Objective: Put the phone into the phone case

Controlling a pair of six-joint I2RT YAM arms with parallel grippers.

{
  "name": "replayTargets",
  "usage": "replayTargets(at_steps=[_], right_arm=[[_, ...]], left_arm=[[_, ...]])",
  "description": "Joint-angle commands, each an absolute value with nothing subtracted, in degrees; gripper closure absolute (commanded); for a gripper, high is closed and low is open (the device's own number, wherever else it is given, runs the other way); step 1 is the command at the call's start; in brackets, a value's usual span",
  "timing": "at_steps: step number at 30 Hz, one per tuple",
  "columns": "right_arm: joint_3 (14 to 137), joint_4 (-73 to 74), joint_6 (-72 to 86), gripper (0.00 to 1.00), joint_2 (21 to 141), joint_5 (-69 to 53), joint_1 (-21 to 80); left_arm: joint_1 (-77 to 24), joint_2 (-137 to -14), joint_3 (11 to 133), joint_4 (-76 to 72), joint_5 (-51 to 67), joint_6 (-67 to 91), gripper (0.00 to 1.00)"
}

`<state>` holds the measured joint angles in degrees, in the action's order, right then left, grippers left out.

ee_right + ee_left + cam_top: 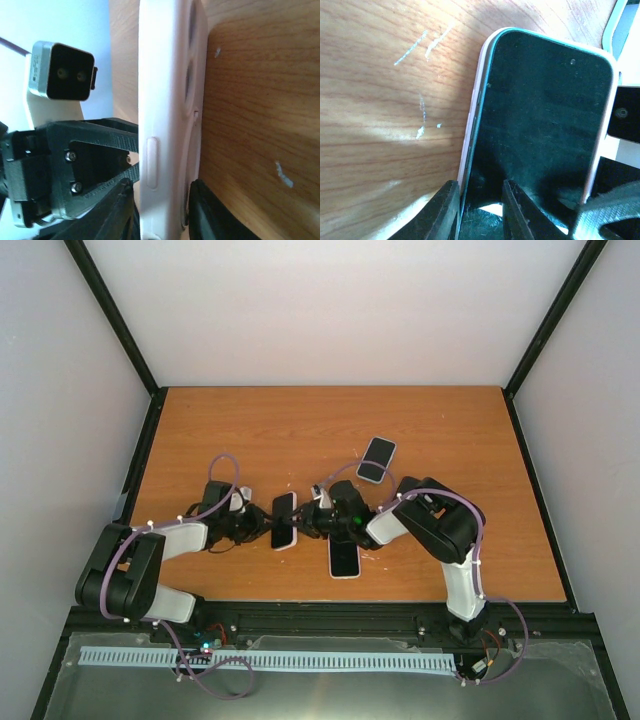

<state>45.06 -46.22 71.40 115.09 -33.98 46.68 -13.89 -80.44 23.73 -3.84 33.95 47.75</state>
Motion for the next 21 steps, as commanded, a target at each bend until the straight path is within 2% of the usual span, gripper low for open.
replayTargets(at_steps=[1, 6, 11, 15, 18, 21], right_arm=[[47.40, -41.74, 67.06, 0.73, 114.33, -33.16, 47.38], [47.22, -37.71, 64.23, 0.82, 112.85, -31.85, 46.71], [44.26, -42.99, 64.32, 0.86, 110.10, -33.86, 45.37], [42.01, -44.56, 63.06, 0.88, 104.92, -36.21, 44.42], [40.57, -43.79, 61.68, 0.88, 100.14, -37.31, 44.13], [39.12, -43.33, 61.01, 0.88, 95.15, -39.52, 44.03]], left_arm=[[-14.59, -79.71, 23.39, -4.21, 36.80, 47.94, 0.75], [-14.59, -77.80, 23.38, -4.24, 37.58, 48.32, 0.71], [-13.43, -76.46, 23.66, -5.40, 40.93, 47.18, 0.65], [-11.16, -70.60, 23.25, -5.32, 44.10, 46.89, 0.50], [-9.66, -64.26, 23.56, -4.68, 46.89, 47.47, 0.32], [-9.34, -57.65, 24.84, -3.32, 48.54, 47.49, 0.22]])
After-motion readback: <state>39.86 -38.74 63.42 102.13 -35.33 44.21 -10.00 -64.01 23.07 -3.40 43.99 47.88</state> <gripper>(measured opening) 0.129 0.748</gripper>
